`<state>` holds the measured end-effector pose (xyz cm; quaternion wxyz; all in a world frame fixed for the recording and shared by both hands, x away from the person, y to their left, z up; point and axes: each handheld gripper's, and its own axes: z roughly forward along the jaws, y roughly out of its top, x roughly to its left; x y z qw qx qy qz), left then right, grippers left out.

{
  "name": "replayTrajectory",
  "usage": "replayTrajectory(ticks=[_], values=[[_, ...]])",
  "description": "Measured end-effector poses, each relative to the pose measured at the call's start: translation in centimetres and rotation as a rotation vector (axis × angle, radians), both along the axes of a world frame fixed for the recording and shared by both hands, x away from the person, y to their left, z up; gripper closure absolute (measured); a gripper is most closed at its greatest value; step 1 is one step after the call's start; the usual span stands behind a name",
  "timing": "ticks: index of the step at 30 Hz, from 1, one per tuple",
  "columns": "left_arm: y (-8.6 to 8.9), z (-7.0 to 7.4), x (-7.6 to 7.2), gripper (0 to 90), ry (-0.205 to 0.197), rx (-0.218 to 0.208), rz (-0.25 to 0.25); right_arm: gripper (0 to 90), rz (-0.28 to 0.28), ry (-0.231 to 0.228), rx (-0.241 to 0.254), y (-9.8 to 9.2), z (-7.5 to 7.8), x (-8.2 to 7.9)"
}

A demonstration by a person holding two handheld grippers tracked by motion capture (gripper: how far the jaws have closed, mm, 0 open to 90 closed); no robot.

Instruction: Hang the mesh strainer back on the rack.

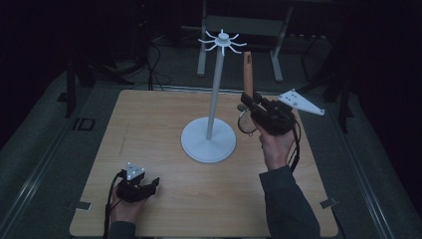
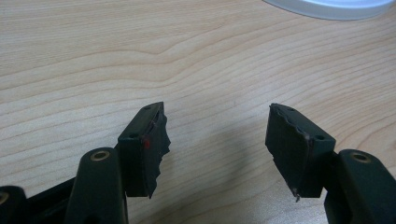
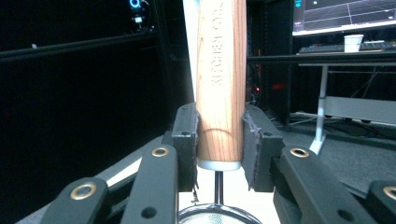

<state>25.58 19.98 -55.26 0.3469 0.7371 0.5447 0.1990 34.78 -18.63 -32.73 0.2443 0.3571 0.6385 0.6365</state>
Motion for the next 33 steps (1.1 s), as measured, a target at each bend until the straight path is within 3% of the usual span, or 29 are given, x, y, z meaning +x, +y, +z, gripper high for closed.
replayTrajectory(ticks=[9, 33], values=[[0.01, 0.0, 0.0, 38.3, 0.0, 0.0, 0.0, 69.3, 0.029, 0.004, 0.036, 0.25, 0.45, 0.31], [-0.03, -0.03, 0.06, 38.3, 0.0, 0.0, -0.001, 69.3, 0.044, 0.012, 0.053, 0.66, 0.76, 0.78]])
